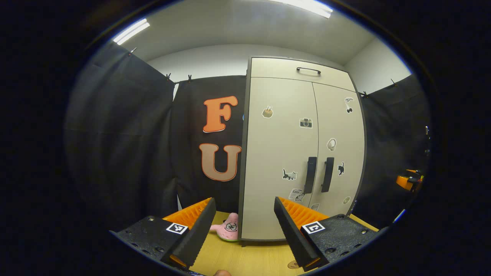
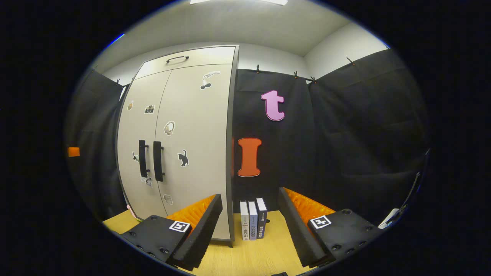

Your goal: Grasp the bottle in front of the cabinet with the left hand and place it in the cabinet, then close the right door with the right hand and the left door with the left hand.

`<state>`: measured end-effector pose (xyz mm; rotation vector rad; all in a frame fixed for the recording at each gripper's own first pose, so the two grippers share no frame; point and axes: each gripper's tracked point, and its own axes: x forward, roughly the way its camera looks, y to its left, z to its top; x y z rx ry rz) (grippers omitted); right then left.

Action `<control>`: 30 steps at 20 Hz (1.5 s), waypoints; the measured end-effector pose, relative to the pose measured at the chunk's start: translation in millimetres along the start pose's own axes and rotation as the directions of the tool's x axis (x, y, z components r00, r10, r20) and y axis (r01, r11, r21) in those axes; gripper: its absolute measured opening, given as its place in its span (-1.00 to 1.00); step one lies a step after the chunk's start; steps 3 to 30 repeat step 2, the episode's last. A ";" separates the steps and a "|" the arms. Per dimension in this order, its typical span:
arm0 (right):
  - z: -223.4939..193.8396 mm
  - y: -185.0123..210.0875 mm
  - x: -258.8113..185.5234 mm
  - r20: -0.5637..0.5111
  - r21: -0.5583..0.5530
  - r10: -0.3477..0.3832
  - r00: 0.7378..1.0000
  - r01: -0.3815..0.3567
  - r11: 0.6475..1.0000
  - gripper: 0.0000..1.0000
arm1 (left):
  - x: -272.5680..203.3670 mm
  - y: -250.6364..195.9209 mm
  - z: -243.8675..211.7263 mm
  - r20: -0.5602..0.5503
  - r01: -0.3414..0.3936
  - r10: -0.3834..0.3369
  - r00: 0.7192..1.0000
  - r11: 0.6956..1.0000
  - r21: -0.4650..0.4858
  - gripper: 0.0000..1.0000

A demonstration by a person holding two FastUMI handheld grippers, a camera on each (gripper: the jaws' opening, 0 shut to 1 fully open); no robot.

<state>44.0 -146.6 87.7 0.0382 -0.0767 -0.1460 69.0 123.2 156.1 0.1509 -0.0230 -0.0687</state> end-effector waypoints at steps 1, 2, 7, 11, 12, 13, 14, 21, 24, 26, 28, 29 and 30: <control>-0.5 3.3 -0.1 0.000 0.002 0.007 1.000 -0.007 1.000 0.94 | -0.3 -2.8 3.4 0.009 0.008 -0.008 1.000 1.000 -0.003 0.86; -0.3 6.2 -0.7 0.000 0.004 0.013 1.000 -0.013 1.000 0.94 | -1.2 -5.1 3.3 0.013 0.016 -0.016 1.000 1.000 -0.007 0.86; -0.3 6.2 -0.7 0.000 0.004 0.013 1.000 -0.013 1.000 0.94 | -1.2 -5.1 3.3 0.013 0.016 -0.016 1.000 1.000 -0.007 0.86; -0.3 6.2 -0.7 0.000 0.004 0.013 1.000 -0.013 1.000 0.94 | -1.2 -5.1 3.3 0.013 0.016 -0.016 1.000 1.000 -0.007 0.86; -0.3 6.2 -0.7 0.000 0.004 0.013 1.000 -0.013 1.000 0.94 | -1.2 -5.1 3.3 0.013 0.016 -0.016 1.000 1.000 -0.007 0.86; -0.3 6.2 -0.7 0.000 0.004 0.013 1.000 -0.013 1.000 0.94 | -1.2 -5.1 3.3 0.013 0.016 -0.016 1.000 1.000 -0.007 0.86; -0.3 6.2 -0.7 0.000 0.004 0.013 1.000 -0.013 1.000 0.94 | -1.2 -5.1 3.3 0.013 0.016 -0.016 1.000 1.000 -0.007 0.86; -0.3 6.2 -0.7 0.000 0.004 0.013 1.000 -0.013 1.000 0.94 | -1.2 -5.1 3.3 0.013 0.016 -0.016 1.000 1.000 -0.007 0.86; -0.3 6.2 -0.7 0.000 0.004 0.013 1.000 -0.013 1.000 0.94 | -1.2 -5.1 3.3 0.013 0.016 -0.016 1.000 1.000 -0.007 0.86; -0.3 6.2 -0.7 0.000 0.004 0.013 1.000 -0.013 1.000 0.94 | -1.2 -5.1 3.3 0.013 0.016 -0.016 1.000 1.000 -0.007 0.86; -0.3 6.2 -0.7 0.000 0.004 0.013 1.000 -0.013 1.000 0.94 | -1.2 -5.1 3.3 0.013 0.016 -0.016 1.000 1.000 -0.007 0.86; -0.3 6.2 -0.7 0.000 0.004 0.013 1.000 -0.013 1.000 0.94 | -1.2 -5.1 3.3 0.013 0.016 -0.016 1.000 1.000 -0.007 0.86; -0.3 6.2 -0.7 0.000 0.004 0.013 1.000 -0.013 1.000 0.94 | -1.2 -5.1 3.3 0.013 0.016 -0.016 1.000 1.000 -0.007 0.86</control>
